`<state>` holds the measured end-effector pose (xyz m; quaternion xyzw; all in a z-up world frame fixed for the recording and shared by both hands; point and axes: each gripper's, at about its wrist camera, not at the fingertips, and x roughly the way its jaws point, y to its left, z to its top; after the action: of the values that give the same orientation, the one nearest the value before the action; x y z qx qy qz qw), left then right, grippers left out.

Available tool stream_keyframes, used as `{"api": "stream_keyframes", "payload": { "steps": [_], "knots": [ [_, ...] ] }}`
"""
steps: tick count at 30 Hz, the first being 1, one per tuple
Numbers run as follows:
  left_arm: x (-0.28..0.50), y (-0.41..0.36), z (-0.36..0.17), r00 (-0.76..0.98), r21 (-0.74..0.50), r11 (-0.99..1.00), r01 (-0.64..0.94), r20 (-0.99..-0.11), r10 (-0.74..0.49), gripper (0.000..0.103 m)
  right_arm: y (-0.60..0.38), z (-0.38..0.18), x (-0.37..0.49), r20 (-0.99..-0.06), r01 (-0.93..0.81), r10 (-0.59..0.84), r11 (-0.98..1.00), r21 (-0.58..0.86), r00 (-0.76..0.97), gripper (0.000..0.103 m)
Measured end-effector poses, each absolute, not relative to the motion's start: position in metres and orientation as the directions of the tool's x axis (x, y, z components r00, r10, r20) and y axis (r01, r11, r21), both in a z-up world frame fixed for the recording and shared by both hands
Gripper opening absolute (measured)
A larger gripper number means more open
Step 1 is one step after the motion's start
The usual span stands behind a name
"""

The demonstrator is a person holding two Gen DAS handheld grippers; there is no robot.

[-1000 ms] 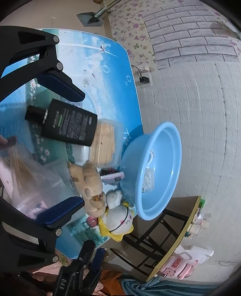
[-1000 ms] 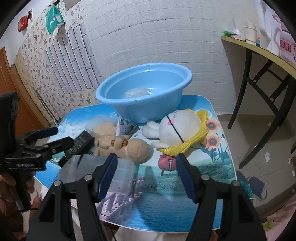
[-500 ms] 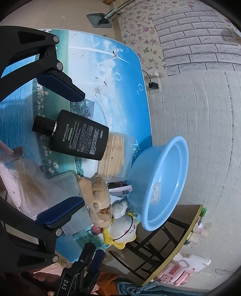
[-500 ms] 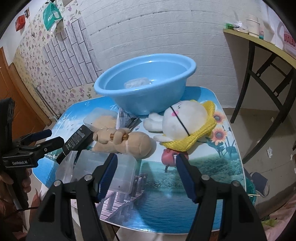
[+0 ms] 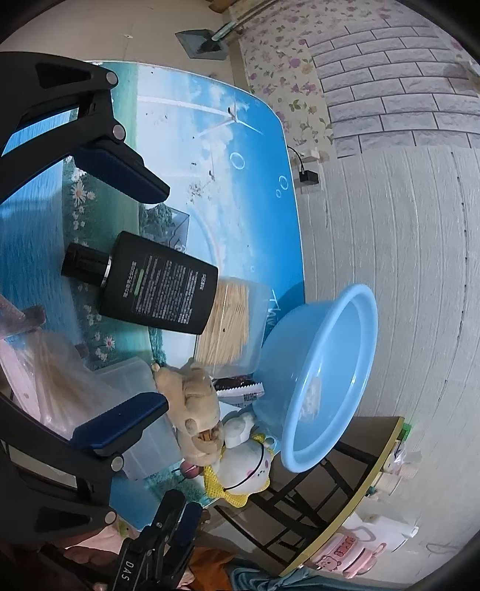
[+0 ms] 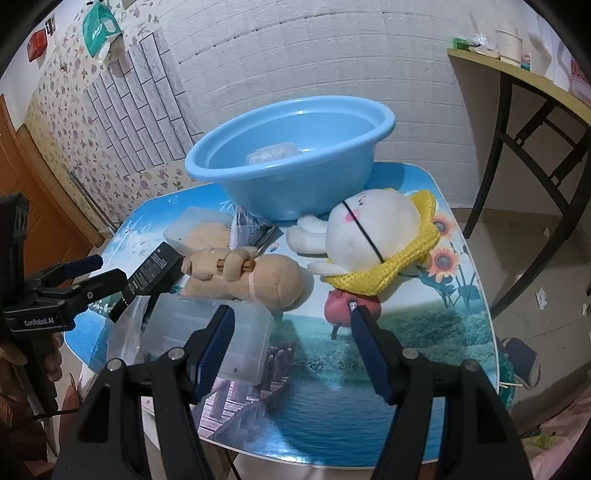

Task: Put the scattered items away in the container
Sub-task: 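Move the left tool to the black bottle while the right tool approaches the white plush bunny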

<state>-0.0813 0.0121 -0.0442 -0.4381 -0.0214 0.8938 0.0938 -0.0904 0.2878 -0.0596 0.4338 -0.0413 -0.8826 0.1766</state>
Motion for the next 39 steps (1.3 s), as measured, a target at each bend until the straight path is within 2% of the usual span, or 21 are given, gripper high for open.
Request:
{"api": "stream_keyframes", "payload": {
  "steps": [16,33,39],
  "knots": [
    [-0.077,-0.001,-0.046,-0.612,-0.111,-0.986,-0.125,-0.774,0.165,0.102,0.293,-0.065,-0.092,-0.752,0.259,-0.346,-0.936,0.238,-0.561,0.065],
    [-0.076,-0.022,-0.071,-0.576,-0.114,-0.991,-0.076,-0.806,0.137,0.102,0.299,-0.082,-0.105,-0.78,0.236,-0.339,-0.939,0.249,-0.526,0.065],
    [-0.081,-0.014,-0.078,-0.576,-0.079,-0.989,-0.122,-0.806,0.135,0.102,0.309,-0.075,-0.107,-0.764,0.192,-0.268,-0.963,0.191,-0.587,0.065]
  ]
}}
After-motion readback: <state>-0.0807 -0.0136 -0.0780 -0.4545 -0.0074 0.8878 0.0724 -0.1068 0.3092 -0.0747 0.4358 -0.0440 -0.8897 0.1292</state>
